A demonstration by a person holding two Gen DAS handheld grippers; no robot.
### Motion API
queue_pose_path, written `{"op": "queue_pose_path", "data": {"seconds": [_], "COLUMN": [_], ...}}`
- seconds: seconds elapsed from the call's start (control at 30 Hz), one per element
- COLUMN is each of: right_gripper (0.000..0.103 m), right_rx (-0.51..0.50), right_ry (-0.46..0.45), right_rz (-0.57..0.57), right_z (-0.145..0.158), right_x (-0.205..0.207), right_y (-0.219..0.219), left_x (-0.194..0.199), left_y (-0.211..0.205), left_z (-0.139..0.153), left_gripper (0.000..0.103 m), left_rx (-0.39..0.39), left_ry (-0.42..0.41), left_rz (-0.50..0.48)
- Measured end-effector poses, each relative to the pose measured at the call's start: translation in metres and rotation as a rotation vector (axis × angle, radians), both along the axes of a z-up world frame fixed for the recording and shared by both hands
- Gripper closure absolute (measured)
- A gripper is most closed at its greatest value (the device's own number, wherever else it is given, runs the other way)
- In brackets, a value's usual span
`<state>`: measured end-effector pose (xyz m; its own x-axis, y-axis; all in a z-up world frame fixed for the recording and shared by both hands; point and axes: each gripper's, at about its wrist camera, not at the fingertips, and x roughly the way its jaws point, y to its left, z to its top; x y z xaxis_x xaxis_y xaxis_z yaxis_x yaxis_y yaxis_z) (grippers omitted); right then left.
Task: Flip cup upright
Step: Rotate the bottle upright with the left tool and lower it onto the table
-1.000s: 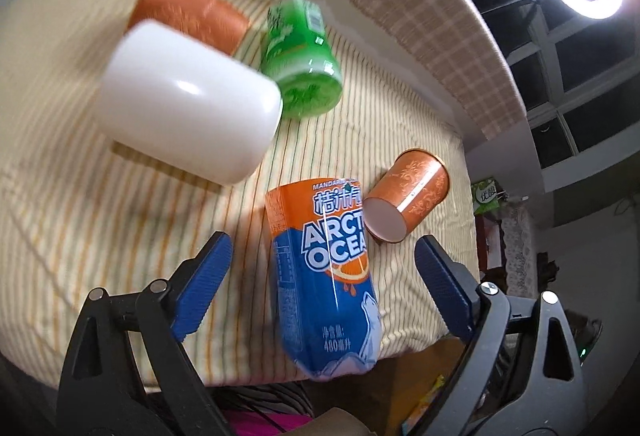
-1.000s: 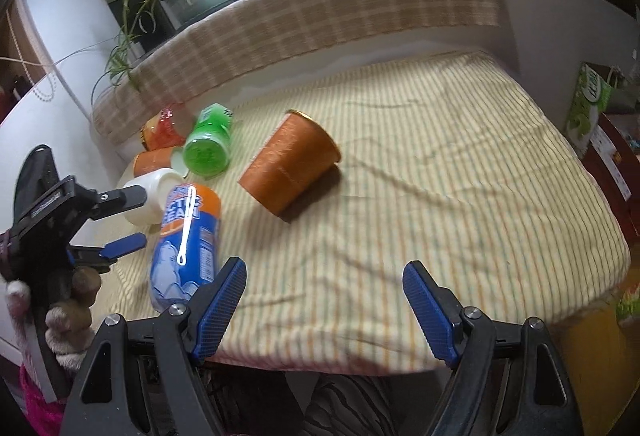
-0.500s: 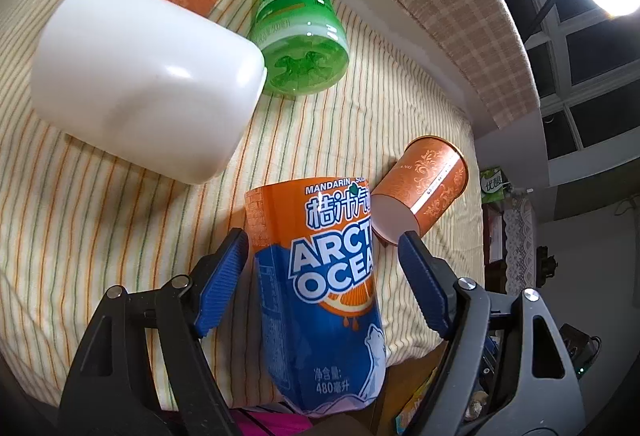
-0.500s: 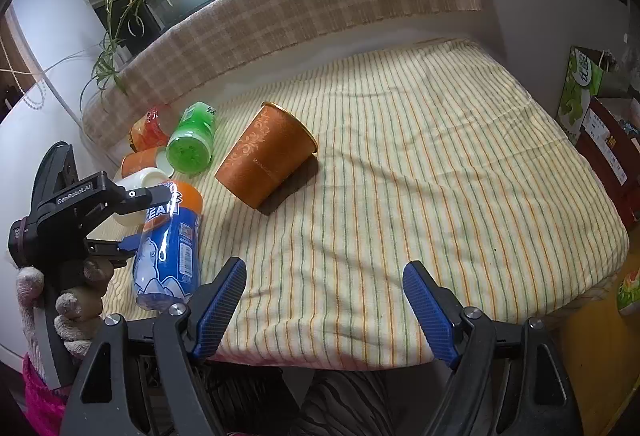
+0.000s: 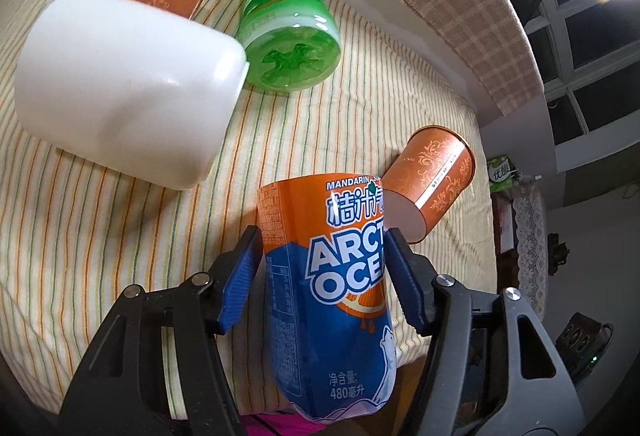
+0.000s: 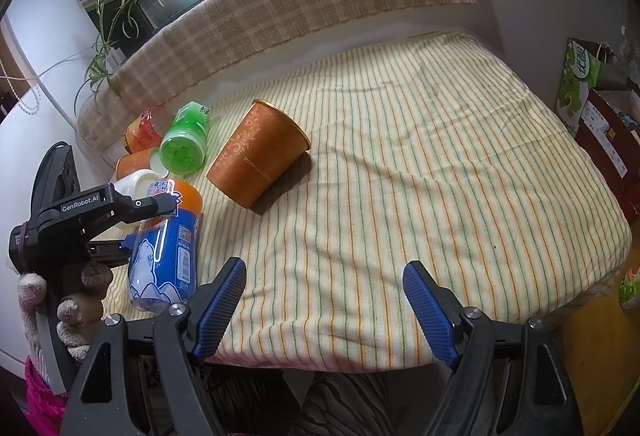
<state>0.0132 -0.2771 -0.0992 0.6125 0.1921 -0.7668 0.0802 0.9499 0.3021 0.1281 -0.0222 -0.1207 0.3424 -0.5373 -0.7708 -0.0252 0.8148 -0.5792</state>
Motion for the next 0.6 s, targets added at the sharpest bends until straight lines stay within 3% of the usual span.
{"op": "queue_pose_path", "data": {"seconds": [0.6], "right_gripper": [0.020], "right_rx": [0.009], "right_ry": [-0.009], "right_rz": [0.006], "right_z": [0.002], "right_x": [0.001], "right_y": [0.006], "left_x": [-0.029], "left_y": [-0.005], "left_z": [0.050], "left_gripper": [0.040], "left_rx": [0.173], "left_ry": [-0.242], "left_rz": [-0.020]}}
